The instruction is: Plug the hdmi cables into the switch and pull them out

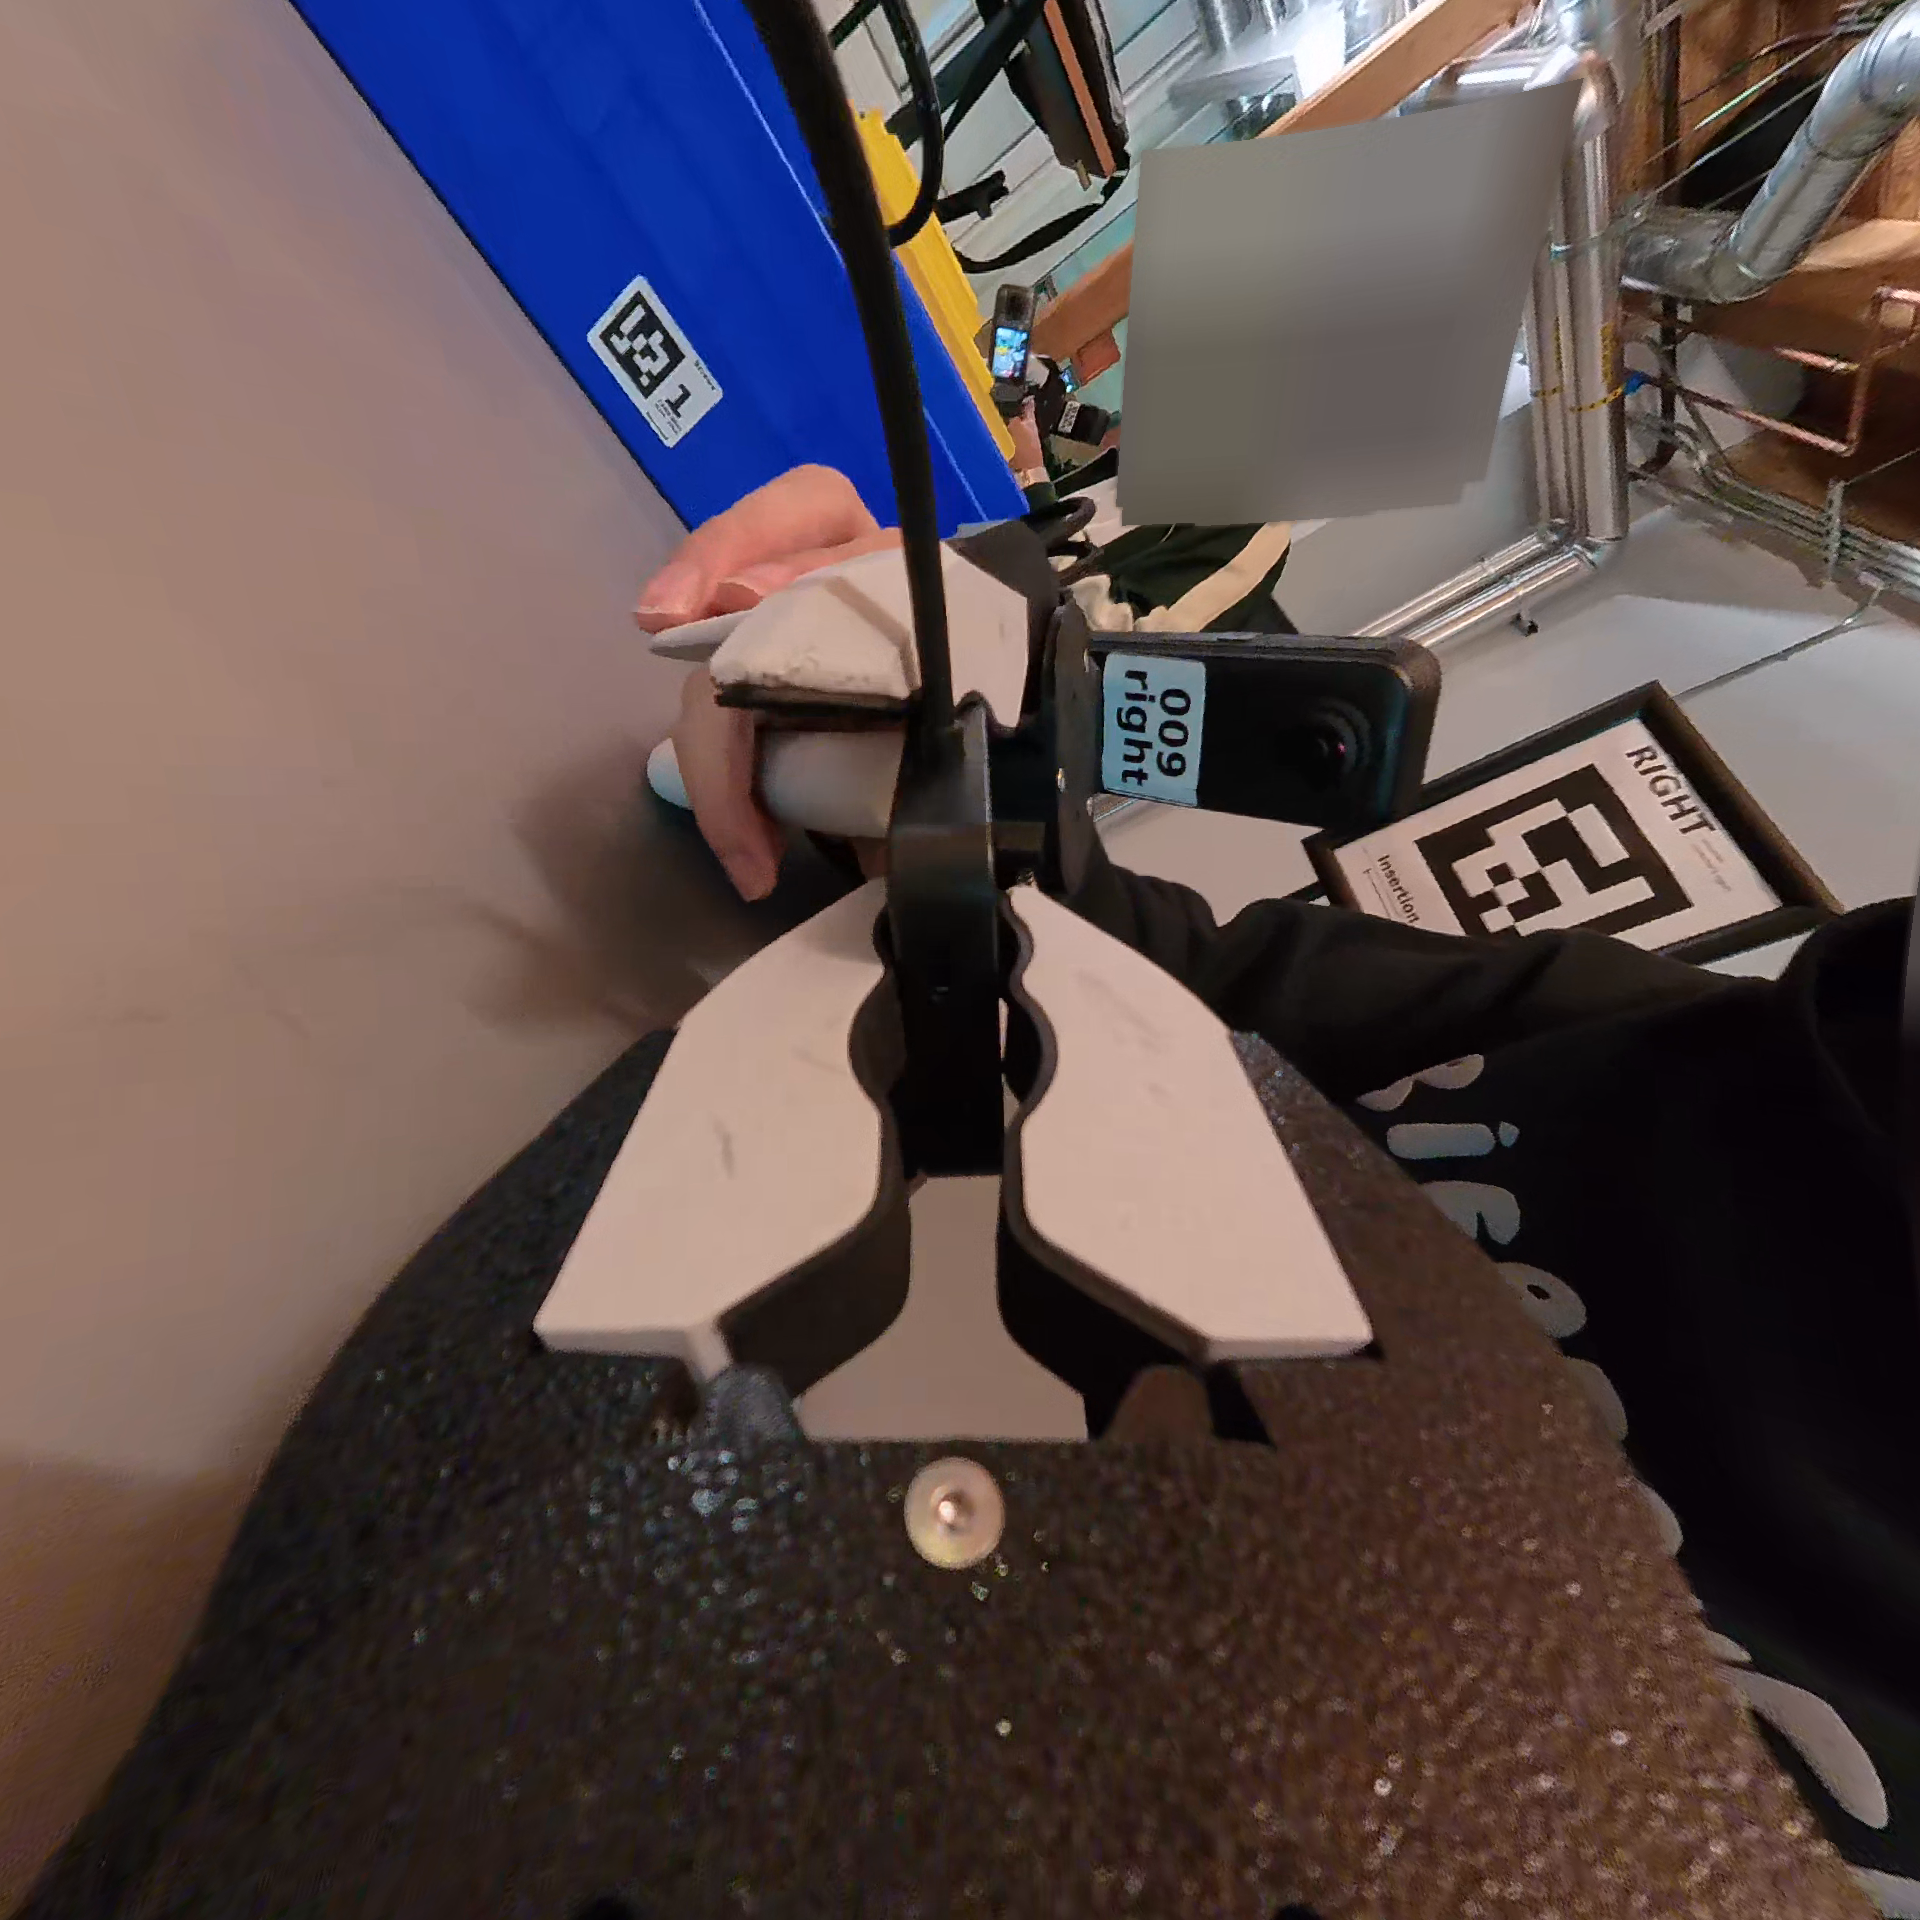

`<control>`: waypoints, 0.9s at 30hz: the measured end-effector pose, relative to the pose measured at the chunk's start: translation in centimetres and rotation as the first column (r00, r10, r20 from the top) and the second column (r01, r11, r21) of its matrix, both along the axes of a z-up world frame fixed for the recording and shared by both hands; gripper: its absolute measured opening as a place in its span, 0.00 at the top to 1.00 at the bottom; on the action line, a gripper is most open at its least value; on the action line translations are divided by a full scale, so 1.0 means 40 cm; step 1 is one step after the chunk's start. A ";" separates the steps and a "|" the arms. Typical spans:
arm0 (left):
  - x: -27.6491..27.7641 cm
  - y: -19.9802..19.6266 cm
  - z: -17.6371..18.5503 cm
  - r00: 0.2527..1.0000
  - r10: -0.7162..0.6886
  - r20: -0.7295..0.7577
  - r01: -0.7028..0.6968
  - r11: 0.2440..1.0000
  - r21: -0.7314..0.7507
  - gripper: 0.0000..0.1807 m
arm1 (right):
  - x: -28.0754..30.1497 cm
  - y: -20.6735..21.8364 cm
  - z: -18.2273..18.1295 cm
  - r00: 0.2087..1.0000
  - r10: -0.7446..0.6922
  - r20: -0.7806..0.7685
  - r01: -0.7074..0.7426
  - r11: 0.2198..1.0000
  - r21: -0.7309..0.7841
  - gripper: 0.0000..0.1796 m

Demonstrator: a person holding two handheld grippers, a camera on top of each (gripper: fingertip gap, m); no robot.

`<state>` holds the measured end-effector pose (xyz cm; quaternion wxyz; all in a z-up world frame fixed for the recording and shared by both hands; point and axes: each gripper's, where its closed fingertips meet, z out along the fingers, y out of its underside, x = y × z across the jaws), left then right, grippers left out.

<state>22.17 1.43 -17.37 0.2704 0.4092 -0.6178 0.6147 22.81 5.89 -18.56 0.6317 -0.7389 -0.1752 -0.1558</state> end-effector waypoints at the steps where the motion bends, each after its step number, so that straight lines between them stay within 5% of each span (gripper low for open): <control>1: 0.001 -0.001 0.002 1.000 0.001 -0.005 -0.001 1.000 -0.015 0.92 | 0.001 0.000 0.002 1.000 -0.001 -0.002 0.001 1.000 0.006 0.52; 9: 0.003 -0.005 0.016 1.000 0.005 -0.012 -0.005 0.997 -0.071 0.92 | 0.000 -0.001 0.021 0.999 -0.006 -0.033 0.008 0.999 0.054 0.52; 15: 0.056 0.037 0.102 0.968 0.195 0.156 -0.161 0.965 -0.207 0.81 | 0.022 -0.006 0.082 0.927 0.057 -0.371 0.007 0.986 0.168 0.52; 20: 0.085 0.114 0.177 0.729 0.437 0.527 -0.448 0.887 -0.115 0.81 | 0.110 -0.077 0.137 0.803 0.133 -0.582 0.077 0.944 0.322 0.52; 27: 0.019 0.210 0.268 0.484 0.350 0.802 -0.674 0.733 0.088 0.82 | 0.167 -0.112 0.127 0.733 0.141 -0.665 0.135 0.928 0.346 0.52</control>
